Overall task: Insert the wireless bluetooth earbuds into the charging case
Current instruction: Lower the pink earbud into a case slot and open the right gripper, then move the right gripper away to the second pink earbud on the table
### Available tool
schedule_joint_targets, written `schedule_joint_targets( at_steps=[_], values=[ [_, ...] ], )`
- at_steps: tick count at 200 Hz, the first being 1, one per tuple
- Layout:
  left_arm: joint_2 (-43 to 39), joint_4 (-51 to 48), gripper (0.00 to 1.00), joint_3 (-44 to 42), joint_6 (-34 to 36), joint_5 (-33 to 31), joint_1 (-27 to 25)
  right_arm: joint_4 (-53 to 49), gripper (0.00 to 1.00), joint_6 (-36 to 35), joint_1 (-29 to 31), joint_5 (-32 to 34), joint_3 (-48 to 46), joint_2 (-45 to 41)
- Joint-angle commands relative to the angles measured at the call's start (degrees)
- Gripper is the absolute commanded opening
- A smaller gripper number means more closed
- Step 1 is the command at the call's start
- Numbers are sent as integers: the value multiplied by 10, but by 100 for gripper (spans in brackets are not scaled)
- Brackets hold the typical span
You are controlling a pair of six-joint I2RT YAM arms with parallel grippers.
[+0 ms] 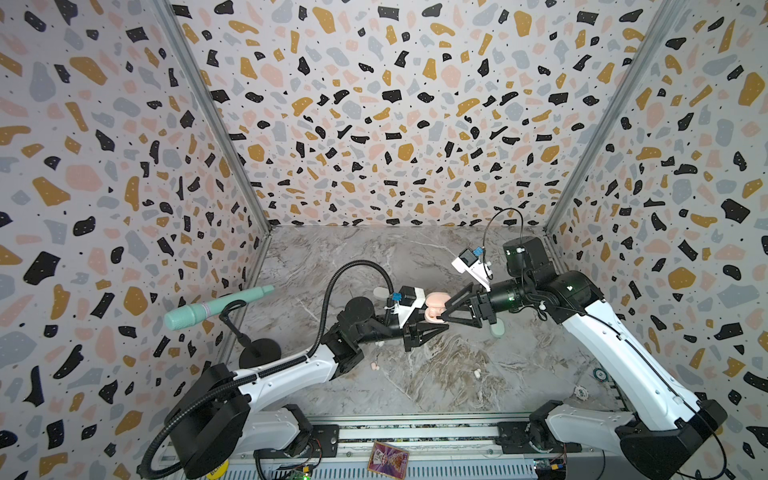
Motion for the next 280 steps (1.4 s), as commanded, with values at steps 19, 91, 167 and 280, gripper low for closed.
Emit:
schedule_joint_targets(
  at_steps=[19,91,167,280],
  values=[
    [-7,57,33,16,4,38,-12,4,68,-2,-1,27,22,-7],
    [-21,62,32,-42,10,-10,18,-15,71,25,28,51,-9,-56],
    [-85,42,32,-93,6,-23,137,117,76,147,122,234,-193,-105],
    [-75,77,31,-105,-2,-23,314,228,70,392,366,533,-153,200]
  ],
)
